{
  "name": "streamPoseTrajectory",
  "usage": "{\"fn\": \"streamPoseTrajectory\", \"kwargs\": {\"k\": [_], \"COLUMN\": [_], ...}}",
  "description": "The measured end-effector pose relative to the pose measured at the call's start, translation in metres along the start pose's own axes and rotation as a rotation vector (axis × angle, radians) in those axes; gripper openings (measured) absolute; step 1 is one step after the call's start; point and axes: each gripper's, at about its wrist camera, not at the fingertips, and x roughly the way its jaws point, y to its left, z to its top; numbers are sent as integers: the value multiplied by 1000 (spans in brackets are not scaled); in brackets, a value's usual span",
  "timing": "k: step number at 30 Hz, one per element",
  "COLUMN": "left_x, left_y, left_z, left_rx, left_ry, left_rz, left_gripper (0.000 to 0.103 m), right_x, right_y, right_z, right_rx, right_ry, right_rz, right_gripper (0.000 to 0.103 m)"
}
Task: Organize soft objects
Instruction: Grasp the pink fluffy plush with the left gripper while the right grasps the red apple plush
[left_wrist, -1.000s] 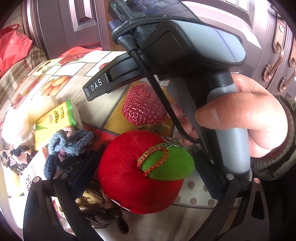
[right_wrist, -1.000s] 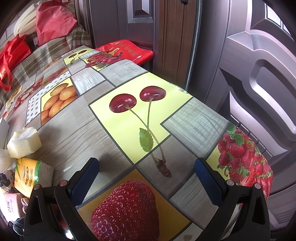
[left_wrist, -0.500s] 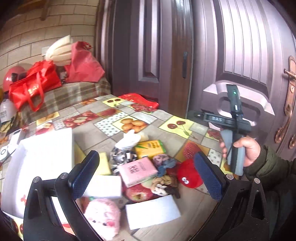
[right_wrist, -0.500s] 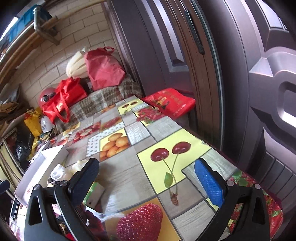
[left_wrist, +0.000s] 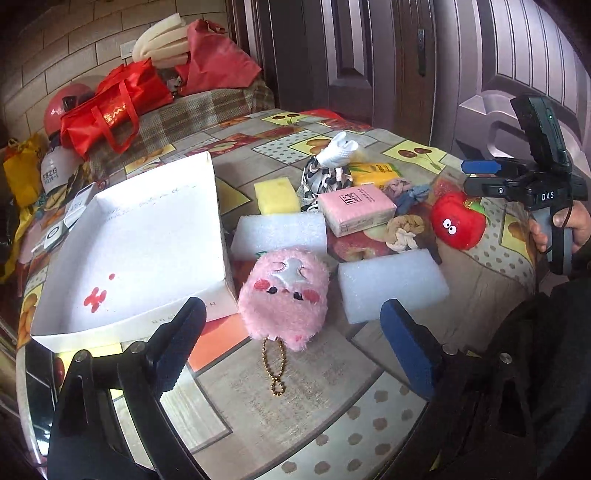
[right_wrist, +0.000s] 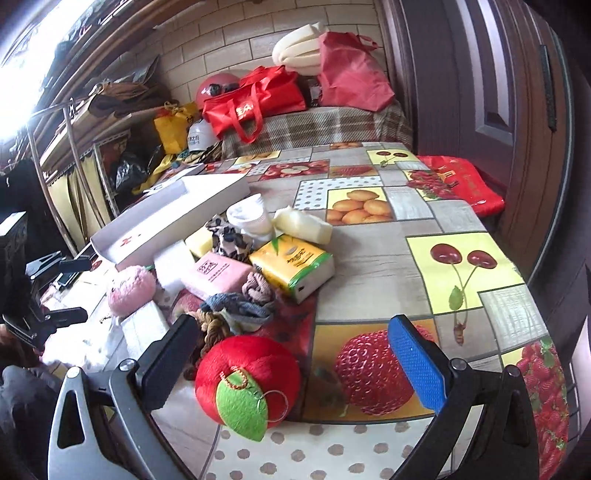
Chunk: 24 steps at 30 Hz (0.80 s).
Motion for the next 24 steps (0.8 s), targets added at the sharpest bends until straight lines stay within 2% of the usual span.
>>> {"fn": "streamPoseTrajectory", "kwargs": {"k": [1,3,6,10,13,16,19,20,24], "left_x": [5,18,30,32,41,52,60,61,53], "left_y": [-1,1,4,9,7,4,0,-1,0], "left_z": [1,4,2,8,14,18,18,18,16], "left_rx": [-1,-25,-51,-95,-92,-88,-74,-70,-73], "left_ry": [15,56,96,88,101,113,130,134,110], "left_rz": [0,-9,15,-3,22,26,5,1,-28], "left_gripper": [87,65,63,63,63,63,61,52,47], "right_x": [2,7,12,19,23,26,33,35,34], "right_y": [4,11,15,14,16,20,23,24,25], "right_z": [-3,-8,-13,-16,-18,-17,-16,-16,-17], "right_rx": [-17,-45,-57,-58,-67,-85,-97,-97,-116], "right_ry": [14,39,69,97,114,129,155,167,171], "right_rz": [6,3,-2,0,2,1,2,8,12], "right_gripper": [103,102,102,102,101,95,73,66,61]}}
